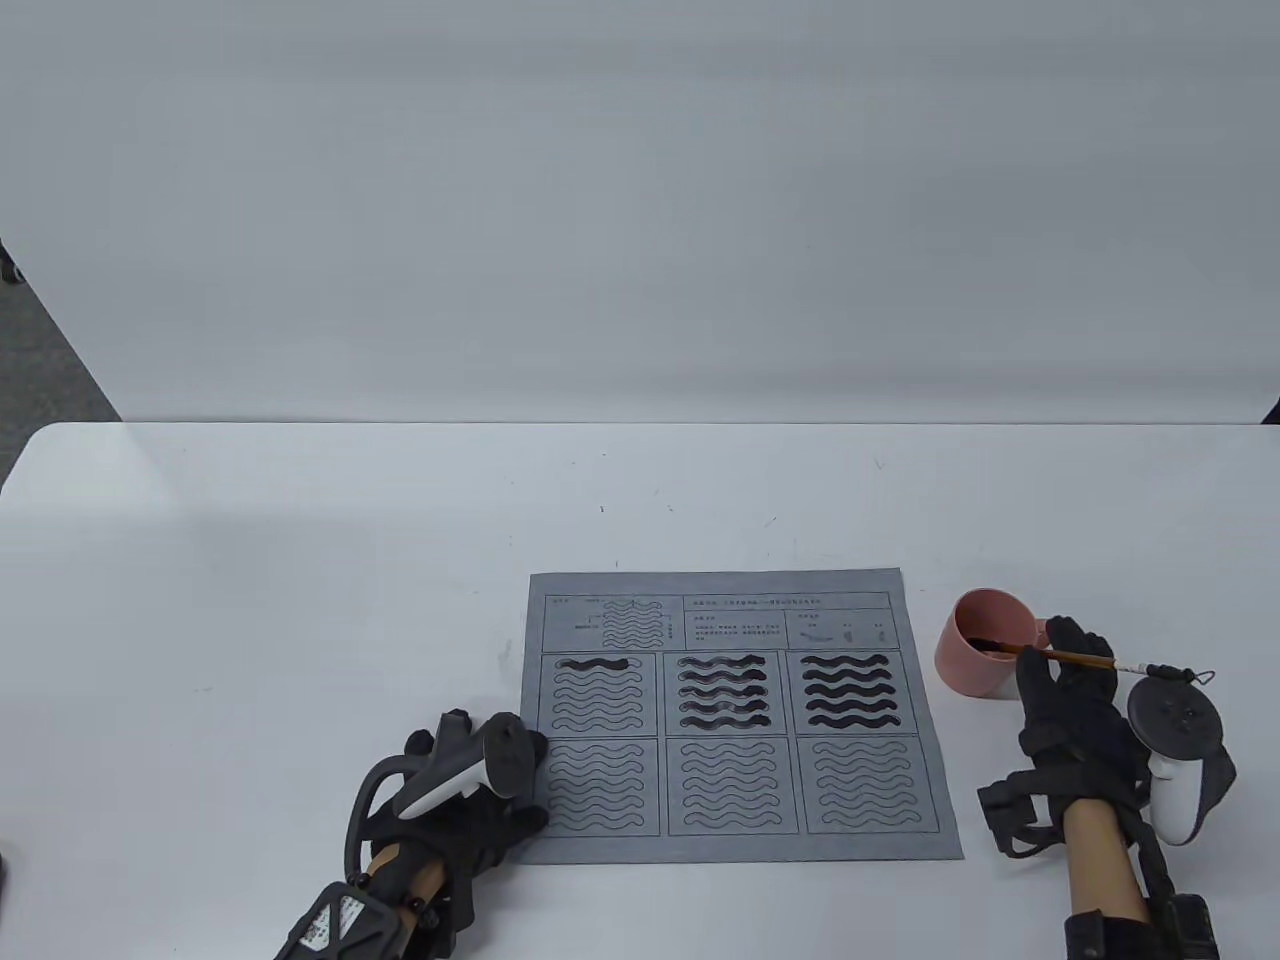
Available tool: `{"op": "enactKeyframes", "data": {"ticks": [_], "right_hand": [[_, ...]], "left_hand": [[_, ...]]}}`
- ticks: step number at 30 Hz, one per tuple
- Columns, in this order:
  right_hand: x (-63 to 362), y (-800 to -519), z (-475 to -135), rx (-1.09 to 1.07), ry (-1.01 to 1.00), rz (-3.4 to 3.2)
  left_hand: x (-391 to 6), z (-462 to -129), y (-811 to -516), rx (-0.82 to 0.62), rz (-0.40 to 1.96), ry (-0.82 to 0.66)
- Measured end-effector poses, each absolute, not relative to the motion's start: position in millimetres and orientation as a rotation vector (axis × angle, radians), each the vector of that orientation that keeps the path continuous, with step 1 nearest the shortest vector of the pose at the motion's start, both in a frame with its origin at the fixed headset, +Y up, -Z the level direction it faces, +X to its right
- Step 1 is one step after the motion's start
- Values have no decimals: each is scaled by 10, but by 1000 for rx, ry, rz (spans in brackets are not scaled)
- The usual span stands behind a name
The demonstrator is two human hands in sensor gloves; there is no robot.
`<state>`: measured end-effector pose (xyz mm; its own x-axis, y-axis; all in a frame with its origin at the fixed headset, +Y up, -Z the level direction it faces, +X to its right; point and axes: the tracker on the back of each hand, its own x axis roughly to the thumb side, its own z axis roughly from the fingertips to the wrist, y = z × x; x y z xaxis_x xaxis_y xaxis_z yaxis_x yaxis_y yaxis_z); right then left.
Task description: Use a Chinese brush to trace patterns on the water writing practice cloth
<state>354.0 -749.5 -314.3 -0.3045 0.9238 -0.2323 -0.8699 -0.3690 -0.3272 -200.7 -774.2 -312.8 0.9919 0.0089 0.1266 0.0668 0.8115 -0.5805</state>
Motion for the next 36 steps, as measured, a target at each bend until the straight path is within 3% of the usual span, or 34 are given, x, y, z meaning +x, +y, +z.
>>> {"op": "enactKeyframes", "data": {"ticks": [18, 29, 36], "right_hand": [[3473, -7142, -3015, -391, -409, 2081], [3691, -6849, -2767, -370, -652, 1838], [3881, -6910, -2758, -425, -560, 1805]], "left_hand": [[-2082, -3156, -7827, -682, 55, -139], [-2206, -3211, -7844, -698, 17, -115], [-2204, -3212, -7843, -726, 32, -117]]}}
